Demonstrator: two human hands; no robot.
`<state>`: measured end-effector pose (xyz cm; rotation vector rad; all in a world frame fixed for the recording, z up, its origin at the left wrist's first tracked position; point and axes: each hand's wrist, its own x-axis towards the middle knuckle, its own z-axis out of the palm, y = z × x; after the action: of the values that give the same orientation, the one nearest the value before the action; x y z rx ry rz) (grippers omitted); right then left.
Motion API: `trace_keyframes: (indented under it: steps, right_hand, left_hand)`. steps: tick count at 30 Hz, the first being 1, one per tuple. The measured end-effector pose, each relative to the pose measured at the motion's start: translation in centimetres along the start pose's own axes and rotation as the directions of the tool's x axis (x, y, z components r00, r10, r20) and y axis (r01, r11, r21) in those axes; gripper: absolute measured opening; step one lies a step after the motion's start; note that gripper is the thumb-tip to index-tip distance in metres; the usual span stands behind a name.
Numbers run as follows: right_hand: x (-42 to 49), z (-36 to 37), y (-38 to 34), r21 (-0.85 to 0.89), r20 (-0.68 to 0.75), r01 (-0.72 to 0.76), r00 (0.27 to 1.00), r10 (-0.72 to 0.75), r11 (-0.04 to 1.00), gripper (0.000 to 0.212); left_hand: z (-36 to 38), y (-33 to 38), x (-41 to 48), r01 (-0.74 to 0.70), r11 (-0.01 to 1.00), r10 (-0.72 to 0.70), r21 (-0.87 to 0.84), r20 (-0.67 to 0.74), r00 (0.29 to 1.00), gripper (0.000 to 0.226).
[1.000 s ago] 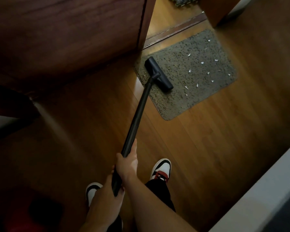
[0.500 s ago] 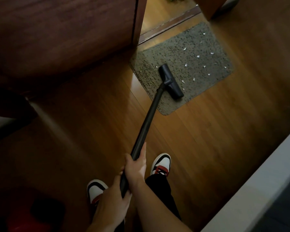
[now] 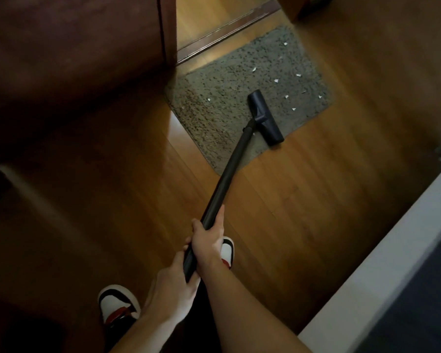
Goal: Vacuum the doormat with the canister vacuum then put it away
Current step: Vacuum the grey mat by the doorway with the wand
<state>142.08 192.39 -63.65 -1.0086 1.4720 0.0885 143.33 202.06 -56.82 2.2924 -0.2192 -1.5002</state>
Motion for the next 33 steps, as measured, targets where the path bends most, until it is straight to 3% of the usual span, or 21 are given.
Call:
trace_keyframes:
  steps: [8, 16, 23, 33]
  right_hand:
    - [3.7, -4.1, -3.3, 0.028, -0.041, -0.015, 0.999, 0.016, 0.999, 0.087]
    - [4.1, -4.5, -4.2, 0.012, -0.043, -0.014, 0.999, 0.014, 1.0, 0.087]
    - [1.1, -2.3, -2.1, -0.071, -0.036, -0.026, 0.999, 0.023, 0.997, 0.087]
    - [-5.5, 5.2, 2.0, -0.043, 0.022, -0.074, 0.997, 0.075, 0.996, 0.088]
  left_hand:
    - [2.3, 4.9, 2.6, -0.021, 1.0, 0.021, 0.01, -0.013, 1.0, 0.06]
    - [2.5, 5.5, 3.5, -0.027, 0.999, 0.028, 0.028, -0.013, 1.0, 0.06]
    - [1.7, 1.6, 1.5, -0.011, 1.0, 0.011, -0.002, 0.003, 1.0, 0.065]
    - [-3.2, -7.3, -1.8, 0.022, 0.998, -0.02, -0.055, 0.048, 0.999, 0.051]
